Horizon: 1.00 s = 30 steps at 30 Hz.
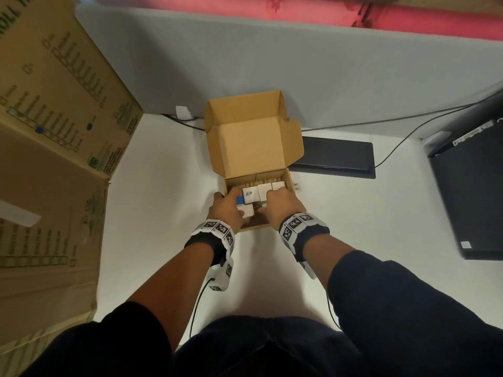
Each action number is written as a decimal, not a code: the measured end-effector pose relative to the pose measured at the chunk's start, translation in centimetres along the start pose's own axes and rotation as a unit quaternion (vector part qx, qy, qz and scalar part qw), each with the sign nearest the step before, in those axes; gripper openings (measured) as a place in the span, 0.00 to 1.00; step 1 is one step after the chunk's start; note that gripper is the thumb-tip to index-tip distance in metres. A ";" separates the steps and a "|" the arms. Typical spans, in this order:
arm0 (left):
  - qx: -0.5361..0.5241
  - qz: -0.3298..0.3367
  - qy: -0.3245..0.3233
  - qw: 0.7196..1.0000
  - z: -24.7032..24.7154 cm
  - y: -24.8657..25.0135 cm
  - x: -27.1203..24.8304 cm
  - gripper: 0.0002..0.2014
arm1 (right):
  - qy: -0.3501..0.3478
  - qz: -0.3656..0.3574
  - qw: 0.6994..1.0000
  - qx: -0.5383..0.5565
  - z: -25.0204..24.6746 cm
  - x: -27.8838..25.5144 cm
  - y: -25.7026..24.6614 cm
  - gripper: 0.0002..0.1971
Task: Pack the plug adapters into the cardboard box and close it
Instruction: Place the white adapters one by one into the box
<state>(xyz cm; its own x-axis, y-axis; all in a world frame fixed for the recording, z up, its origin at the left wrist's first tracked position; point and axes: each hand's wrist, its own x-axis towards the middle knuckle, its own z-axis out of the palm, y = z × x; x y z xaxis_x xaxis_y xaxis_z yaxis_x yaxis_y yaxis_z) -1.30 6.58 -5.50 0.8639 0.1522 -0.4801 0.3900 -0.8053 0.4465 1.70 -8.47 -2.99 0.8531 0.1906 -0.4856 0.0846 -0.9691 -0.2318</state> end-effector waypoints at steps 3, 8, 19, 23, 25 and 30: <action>-0.005 -0.004 -0.004 1.000 0.0 0.0 0.0 0.21 | -0.019 0.012 1.000 0.021 0.1 0.2 -0.1 0.16; -0.016 -0.009 -0.010 1.000 -0.1 0.1 0.1 0.20 | -0.018 0.019 0.998 0.060 -0.3 0.0 0.5 0.18; 0.047 -0.013 -0.016 0.999 -0.1 1.1 0.3 0.20 | 0.185 0.044 0.977 0.093 -3.5 0.8 6.6 0.08; 0.210 -0.016 -0.019 0.977 0.2 3.1 -0.7 0.32 | 0.033 0.034 0.998 0.043 -2.2 2.7 8.4 0.21; 0.246 -0.019 -0.025 0.969 0.3 3.6 -0.8 0.30 | 0.036 -0.009 0.998 0.045 -1.1 3.2 8.6 0.16; 0.321 0.010 -0.027 0.947 -0.9 5.1 -1.1 0.18 | 0.093 0.023 0.993 0.068 -0.1 2.9 9.2 0.06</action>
<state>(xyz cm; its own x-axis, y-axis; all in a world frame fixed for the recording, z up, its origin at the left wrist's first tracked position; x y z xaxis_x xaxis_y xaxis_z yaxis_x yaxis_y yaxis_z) 0.05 2.81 -2.04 0.8450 0.1185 -0.5214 0.0855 -0.9925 -0.0870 4.95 -16.88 -6.48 0.9361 0.1027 -0.3364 -0.0156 -0.9433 -0.3314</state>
